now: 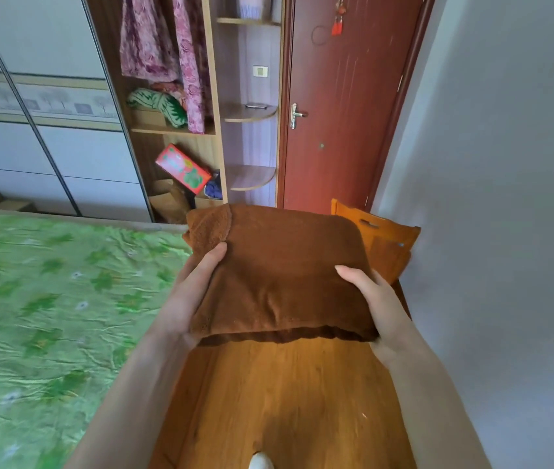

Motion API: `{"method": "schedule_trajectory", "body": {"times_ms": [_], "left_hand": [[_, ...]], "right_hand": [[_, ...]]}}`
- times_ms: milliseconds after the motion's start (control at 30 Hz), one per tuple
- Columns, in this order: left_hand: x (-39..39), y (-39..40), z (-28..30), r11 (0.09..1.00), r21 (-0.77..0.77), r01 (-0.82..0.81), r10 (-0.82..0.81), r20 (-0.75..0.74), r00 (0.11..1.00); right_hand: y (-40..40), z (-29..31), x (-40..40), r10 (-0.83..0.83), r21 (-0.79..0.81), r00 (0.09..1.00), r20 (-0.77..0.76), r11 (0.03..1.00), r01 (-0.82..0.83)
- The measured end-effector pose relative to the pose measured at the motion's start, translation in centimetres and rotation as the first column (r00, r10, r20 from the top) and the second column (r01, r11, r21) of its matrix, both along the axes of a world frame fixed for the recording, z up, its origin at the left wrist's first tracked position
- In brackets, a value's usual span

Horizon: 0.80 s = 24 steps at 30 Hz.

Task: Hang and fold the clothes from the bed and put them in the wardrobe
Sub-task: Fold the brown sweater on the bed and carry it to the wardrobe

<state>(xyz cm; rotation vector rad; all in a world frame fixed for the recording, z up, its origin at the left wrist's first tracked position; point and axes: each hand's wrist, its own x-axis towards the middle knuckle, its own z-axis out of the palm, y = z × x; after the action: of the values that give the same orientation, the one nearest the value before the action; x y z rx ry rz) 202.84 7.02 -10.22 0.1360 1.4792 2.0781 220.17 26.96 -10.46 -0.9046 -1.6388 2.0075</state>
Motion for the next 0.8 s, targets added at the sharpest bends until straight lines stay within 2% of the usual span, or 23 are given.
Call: {"method": "schedule_trajectory", "body": {"times_ms": [233,367,800], "left_hand": [[-13.0,7.8,0.8,0.997,0.032,-0.074,0.073,0.016,0.997],[-19.2,11.7,1.6,0.997,0.044,-0.064,0.063,0.017,0.998],[-36.1,24.1,0.3,0.985,0.009,-0.170,0.169,0.072,0.983]], "right_hand": [[8.6,1.0,-14.4,0.020,0.060,0.997,0.073,0.998,-0.024],[13.1,1.7,-21.5,0.018,0.076,0.996,0.088,0.997,-0.025],[26.1,1.2,-39.6,0.105,0.041,0.986,0.127,0.993,-0.111]]}}
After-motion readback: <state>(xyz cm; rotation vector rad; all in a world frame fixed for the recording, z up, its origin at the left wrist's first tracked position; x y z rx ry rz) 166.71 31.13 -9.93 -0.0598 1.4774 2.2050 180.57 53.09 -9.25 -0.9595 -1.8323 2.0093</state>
